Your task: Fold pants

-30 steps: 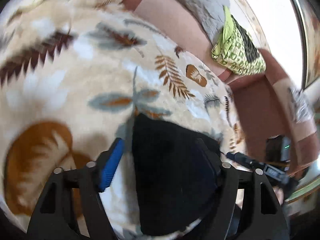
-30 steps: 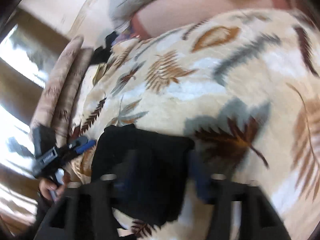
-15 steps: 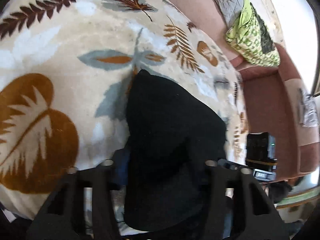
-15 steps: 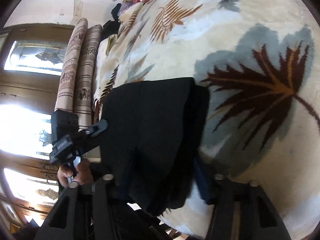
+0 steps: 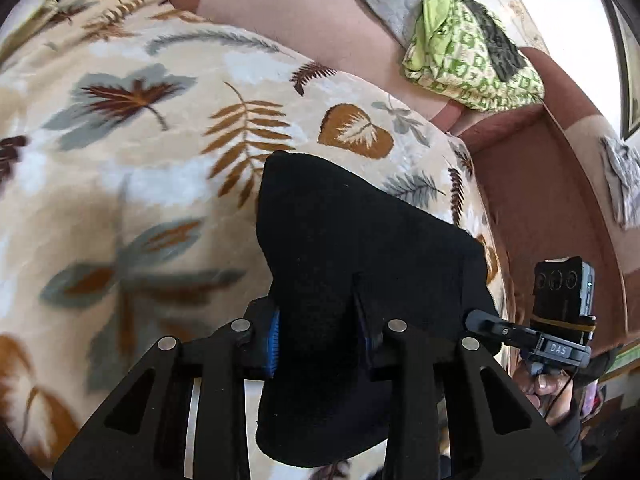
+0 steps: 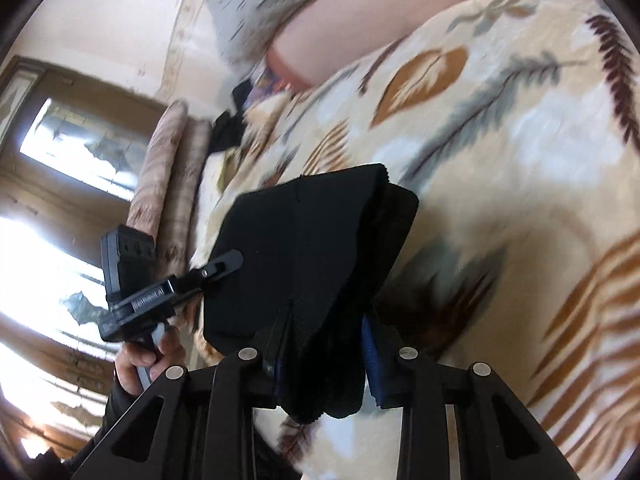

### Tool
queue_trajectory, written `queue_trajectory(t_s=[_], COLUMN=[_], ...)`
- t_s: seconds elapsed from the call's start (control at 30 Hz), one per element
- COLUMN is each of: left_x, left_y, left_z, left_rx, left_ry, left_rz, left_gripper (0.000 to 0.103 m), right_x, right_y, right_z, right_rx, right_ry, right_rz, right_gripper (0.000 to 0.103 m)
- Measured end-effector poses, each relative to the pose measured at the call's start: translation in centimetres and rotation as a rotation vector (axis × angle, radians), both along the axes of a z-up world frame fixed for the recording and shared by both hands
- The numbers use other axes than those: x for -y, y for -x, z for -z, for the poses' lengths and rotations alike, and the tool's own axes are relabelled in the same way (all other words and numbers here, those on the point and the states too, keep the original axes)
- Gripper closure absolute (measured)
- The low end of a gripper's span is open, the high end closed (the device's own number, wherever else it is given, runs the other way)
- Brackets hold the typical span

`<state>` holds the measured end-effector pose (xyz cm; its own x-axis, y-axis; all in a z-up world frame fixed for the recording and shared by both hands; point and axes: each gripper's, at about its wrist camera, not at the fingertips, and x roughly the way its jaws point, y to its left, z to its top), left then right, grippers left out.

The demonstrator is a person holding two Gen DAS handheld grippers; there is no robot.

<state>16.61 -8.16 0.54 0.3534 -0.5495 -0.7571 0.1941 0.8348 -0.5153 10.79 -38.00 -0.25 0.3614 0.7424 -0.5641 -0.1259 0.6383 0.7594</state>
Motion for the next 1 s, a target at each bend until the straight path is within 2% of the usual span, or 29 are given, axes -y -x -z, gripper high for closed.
queue_trajectory(t_s=[0.1,0.13,0.17,0.2,0.27,0.37,0.47,0.53,0.6,0.67,0.7,0.73,0.77,0.8,0.87,0.9,0.93,1.0], left_x=[1.3,1.3,1.2,1.0,1.1,0.7,-0.2,0.2,1.2,3.1,3.9,4.5,4.9,5.2,5.6,5.5,5.0,4.1], left_y=[-2.2,-2.5,-2.5,-2.6,-3.0,-2.3,-0.3,1.1,1.3,-0.3,-1.1,-1.9,-2.1,-1.8,-1.3,-1.4,-1.6,-2.1], left_z=[3.2,4.5,5.0,5.3,4.9,2.5,-0.7,-2.2,-2.2,-0.2,1.3,2.8,3.5,3.1,2.4,2.0,1.3,-0.2], left_rx=[-0.056,-0.057,-0.042,-0.041,-0.046,0.063,0.194,0.242,0.25,0.172,0.119,0.073,0.08,0.103,0.136,0.144,0.157,0.215], left_ry=[-0.018,-0.014,0.005,0.016,0.038,0.011,0.044,0.095,0.105,0.062,0.019,-0.039,-0.069,-0.09,-0.117,-0.104,-0.056,0.034], left_rz=[0.007,-0.002,-0.008,-0.017,-0.016,-0.045,-0.059,0.022,0.072,0.086,0.088,0.082,0.072,0.078,0.103,0.098,0.085,0.044], left_gripper=[0.069,0.056,0.039,0.037,0.037,0.037,0.037,0.037,0.037,0.037,0.037,0.04,0.04,0.039,0.039,0.039,0.039,0.039], right_x=[0.8,0.8,1.4,1.8,2.4,3.3,3.4,2.8,0.8,-1.4,-2.8,-3.6,-4.2,-4.1,-3.0,-2.4,-2.2,-2.6], right_y=[-2.1,-2.5,-2.6,-2.3,-1.4,-0.2,1.9,3.4,4.6,5.1,4.8,4.3,3.5,3.2,3.3,3.4,3.6,3.7], right_z=[2.6,3.9,5.2,6.2,6.4,5.0,0.8,-1.6,-3.5,-3.6,-2.7,-0.9,1.6,3.5,3.5,3.2,2.5,0.0], right_rx=[-0.069,-0.107,-0.146,-0.152,-0.117,-0.076,0.081,0.205,0.296,0.354,0.347,0.288,0.191,0.138,0.129,0.114,0.115,0.186], right_ry=[0.042,0.051,0.048,0.005,-0.044,0.004,0.189,0.249,0.322,0.44,0.509,0.57,0.619,0.618,0.553,0.535,0.538,0.615], right_rz=[0.023,0.03,0.045,0.074,0.096,0.126,0.168,0.136,0.093,0.027,-0.007,-0.044,-0.076,-0.072,-0.037,-0.025,-0.018,-0.007], right_gripper=[0.072,0.069,0.067,0.065,0.065,0.065,0.065,0.065,0.065,0.065,0.065,0.065,0.064,0.052,0.051,0.051,0.052,0.054])
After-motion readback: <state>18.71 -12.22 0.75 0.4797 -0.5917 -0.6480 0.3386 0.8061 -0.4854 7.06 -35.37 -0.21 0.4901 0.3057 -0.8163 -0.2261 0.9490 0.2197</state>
